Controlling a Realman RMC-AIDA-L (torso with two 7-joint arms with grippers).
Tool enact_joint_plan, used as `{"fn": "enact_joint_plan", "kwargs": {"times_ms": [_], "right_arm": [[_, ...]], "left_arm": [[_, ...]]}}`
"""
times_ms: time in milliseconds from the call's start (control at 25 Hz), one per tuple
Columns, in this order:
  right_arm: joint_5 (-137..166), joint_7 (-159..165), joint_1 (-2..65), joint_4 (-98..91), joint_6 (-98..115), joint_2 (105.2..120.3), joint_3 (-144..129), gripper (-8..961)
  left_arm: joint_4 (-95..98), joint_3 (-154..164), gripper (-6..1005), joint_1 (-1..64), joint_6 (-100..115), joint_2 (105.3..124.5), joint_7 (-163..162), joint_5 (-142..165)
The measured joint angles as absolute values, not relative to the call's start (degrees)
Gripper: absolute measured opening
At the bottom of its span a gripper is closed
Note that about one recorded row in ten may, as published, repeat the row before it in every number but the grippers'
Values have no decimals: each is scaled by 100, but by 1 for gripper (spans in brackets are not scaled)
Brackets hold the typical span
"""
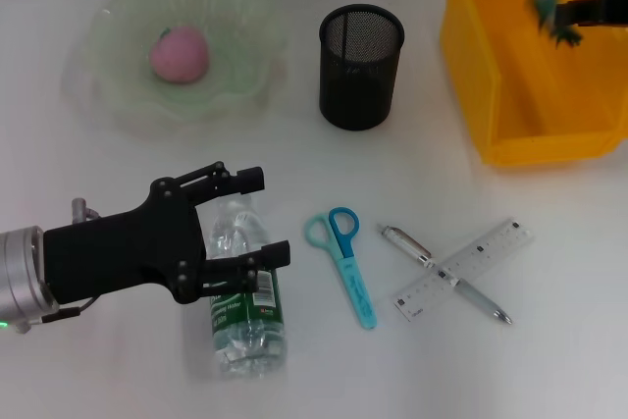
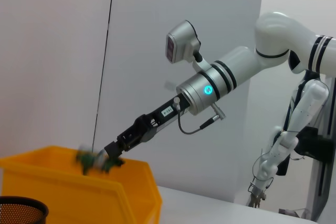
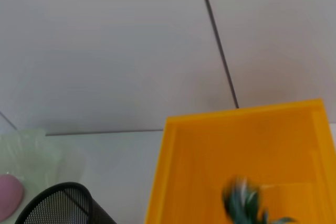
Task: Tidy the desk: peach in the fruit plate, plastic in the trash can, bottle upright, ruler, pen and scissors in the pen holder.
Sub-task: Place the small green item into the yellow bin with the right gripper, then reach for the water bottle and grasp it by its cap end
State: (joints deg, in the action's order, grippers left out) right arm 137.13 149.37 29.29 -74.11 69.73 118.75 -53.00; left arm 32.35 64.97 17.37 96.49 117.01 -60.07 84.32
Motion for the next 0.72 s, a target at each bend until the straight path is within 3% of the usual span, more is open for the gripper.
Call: {"fn": "enact_joint_plan", "kwargs": {"times_ms": [240,360,720], "right_arm": [[13705,14784,2955,-7386,6963,11882,-5296,334],[13543,14605,2862,-7565,7024,11900,-5322,509],[8982,10536,1435,-7186,8166,11927,-5350,791]], "left_arm": [[3233,6471,862,1741,9674,11718,-6063,8432],[3277,6464,862,1744,9679,11723,-6264,8431],[4127,6185,861,1568,9449,11814,-7742,8469]]}}
